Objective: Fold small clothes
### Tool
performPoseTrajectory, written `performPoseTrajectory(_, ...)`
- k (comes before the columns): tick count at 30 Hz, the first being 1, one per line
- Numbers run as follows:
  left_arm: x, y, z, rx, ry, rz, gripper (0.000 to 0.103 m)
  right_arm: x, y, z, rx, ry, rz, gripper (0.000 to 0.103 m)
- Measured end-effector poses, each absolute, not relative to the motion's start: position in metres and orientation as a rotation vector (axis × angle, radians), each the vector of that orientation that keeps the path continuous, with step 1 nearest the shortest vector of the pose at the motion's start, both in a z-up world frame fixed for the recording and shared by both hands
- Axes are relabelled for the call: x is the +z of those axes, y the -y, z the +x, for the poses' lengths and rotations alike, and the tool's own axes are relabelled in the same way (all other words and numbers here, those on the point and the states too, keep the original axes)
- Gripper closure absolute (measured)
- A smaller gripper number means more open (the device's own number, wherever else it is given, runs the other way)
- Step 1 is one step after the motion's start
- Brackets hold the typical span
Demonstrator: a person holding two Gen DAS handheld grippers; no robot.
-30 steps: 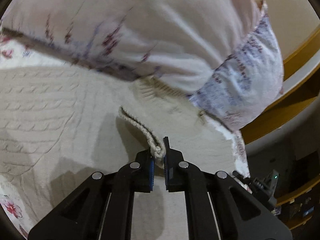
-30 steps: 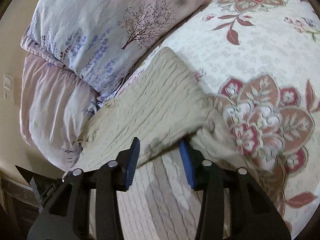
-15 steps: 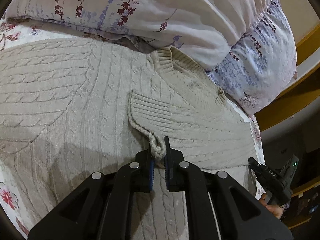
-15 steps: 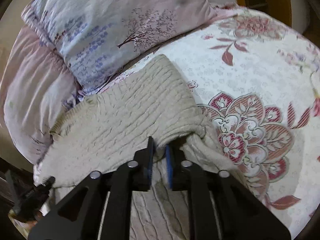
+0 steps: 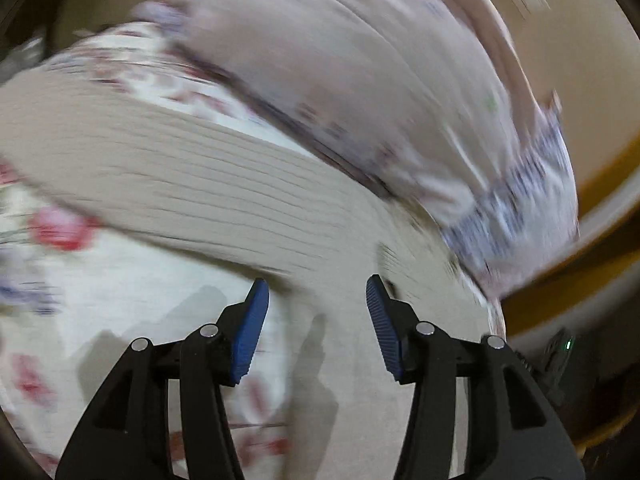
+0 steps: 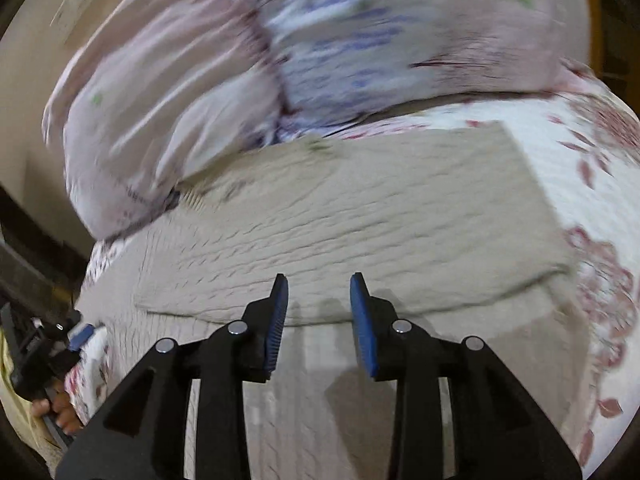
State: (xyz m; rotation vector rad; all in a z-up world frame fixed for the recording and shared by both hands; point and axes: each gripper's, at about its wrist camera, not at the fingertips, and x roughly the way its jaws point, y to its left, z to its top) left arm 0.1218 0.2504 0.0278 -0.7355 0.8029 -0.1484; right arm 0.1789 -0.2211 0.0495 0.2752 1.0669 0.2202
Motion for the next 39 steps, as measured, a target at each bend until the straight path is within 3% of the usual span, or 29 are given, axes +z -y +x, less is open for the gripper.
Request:
performPoseTrajectory(8, 0.005, -0.33, 0.105, 0.072, -0.766, -0.965, 0.052, 0.039, 0.204, 0.18, 0.26, -1.129, 0.25, 0.047)
performPoseTrajectory(19, -0.013, -0.374, 0.112, 0.182, -0.672, -1.196, 0.058, 0.043, 0.217, 0.172, 0.288, -1.142, 0.332, 0.043)
performPoseTrajectory(27, -0.017, -0.395, 0.11, 0.241, -0.624, -1.267, 0.072, 0.042, 0.217, 0.172, 0.306, -1.137, 0.333, 0.041)
performPoseTrajectory(31, -0.019, -0.397, 0.114, 0.249, -0.632, -1.266, 0.096, 0.043, 0.22, 0.171, 0.314, -1.137, 0.347, 0.041)
performPoseTrajectory(39, 0.009, -0.381, 0.113, 0.192, -0.531, -1.244, 0.098, 0.046, 0.23, 0.168, 0.311, -1.125, 0.367, 0.041)
